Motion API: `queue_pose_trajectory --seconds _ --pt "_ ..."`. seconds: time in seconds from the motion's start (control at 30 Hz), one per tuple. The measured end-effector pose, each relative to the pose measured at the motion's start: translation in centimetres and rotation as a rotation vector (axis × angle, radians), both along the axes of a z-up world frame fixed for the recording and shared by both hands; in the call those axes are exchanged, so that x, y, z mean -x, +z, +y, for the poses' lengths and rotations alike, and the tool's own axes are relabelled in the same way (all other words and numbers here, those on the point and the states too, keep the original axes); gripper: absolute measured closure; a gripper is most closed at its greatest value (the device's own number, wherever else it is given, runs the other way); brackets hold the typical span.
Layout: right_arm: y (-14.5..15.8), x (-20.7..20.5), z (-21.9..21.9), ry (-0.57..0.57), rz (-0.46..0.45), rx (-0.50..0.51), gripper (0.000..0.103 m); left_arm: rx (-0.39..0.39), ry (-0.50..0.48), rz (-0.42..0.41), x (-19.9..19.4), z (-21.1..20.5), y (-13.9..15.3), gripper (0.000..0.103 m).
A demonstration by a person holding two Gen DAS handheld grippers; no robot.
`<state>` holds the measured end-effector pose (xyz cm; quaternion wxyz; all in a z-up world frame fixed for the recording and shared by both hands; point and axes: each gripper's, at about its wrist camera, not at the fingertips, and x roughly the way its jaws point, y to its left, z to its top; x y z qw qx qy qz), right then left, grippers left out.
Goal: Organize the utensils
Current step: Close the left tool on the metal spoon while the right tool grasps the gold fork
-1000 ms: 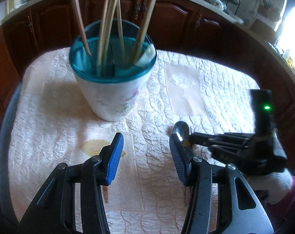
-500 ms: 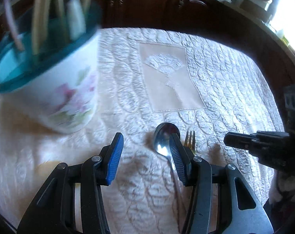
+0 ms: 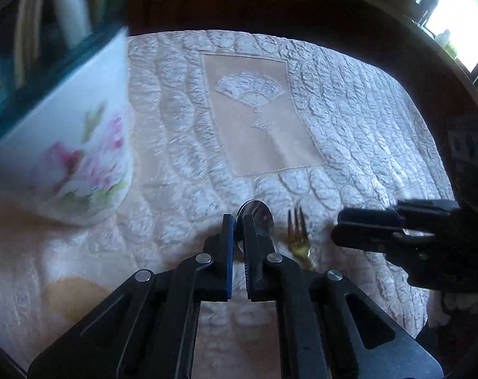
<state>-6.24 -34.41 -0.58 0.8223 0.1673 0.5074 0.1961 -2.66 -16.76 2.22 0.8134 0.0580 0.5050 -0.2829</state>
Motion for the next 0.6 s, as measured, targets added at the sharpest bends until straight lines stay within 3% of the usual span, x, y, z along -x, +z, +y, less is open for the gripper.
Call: queue_pose_trajectory --seconds 0.23,0.3,0.37,0.5,0.6 --pt "-0.8 -2.3 3.0 0.099 -0.009 0.035 0.077 0.024 0.038 0.048 1.2 3.7 -0.2 0.099" --pt "-0.8 -2.5 3.3 0.114 -0.01 0.063 0.091 0.023 0.028 0.062 1.3 4.0 -0.5 0.099" --pt "-0.8 -2.4 3.2 0.124 -0.005 0.064 0.097 0.017 0.019 0.066 1.4 4.0 -0.6 0.098" --pt "-0.5 -1.3 2.9 0.12 -0.013 0.091 0.099 0.021 -0.003 0.081 1.2 3.6 -1.2 0.088" --pt "-0.3 -0.7 2.2 0.099 -0.014 0.093 0.1 0.027 -0.006 0.083 0.9 3.3 -1.2 0.087"
